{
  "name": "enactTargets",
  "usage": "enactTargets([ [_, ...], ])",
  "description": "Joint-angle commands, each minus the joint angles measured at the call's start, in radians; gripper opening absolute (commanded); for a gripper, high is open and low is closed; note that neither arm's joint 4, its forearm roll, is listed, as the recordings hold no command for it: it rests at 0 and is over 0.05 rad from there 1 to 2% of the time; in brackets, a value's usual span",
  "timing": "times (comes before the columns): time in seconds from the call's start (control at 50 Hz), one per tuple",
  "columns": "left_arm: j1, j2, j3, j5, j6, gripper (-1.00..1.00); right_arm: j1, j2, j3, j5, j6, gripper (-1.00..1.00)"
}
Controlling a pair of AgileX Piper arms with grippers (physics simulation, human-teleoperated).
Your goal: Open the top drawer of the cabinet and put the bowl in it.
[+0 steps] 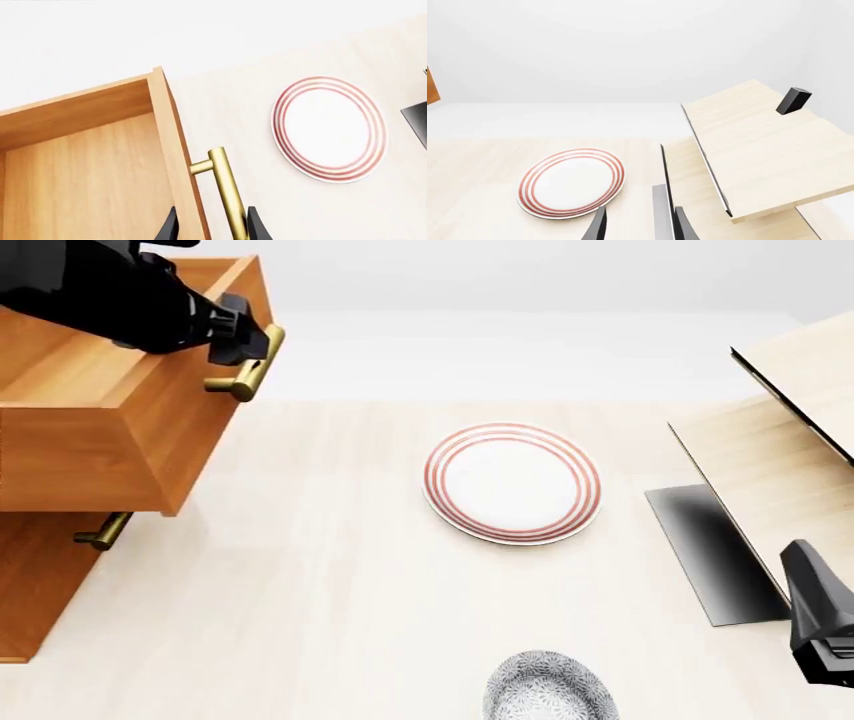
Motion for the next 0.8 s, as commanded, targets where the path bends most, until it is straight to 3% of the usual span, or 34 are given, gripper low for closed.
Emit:
enactTargets([
  [0.02, -0.009, -0.008, 0.008, -0.001, 0.013, 1.00, 0.000, -0.002, 0.001, 0.001, 0.000, 1.00],
  [0.8, -0.035, -0.085, -0.012, 0.062, 0.060, 1.00, 0.000, -0.002, 0.001, 0.001, 0.000, 1.00],
])
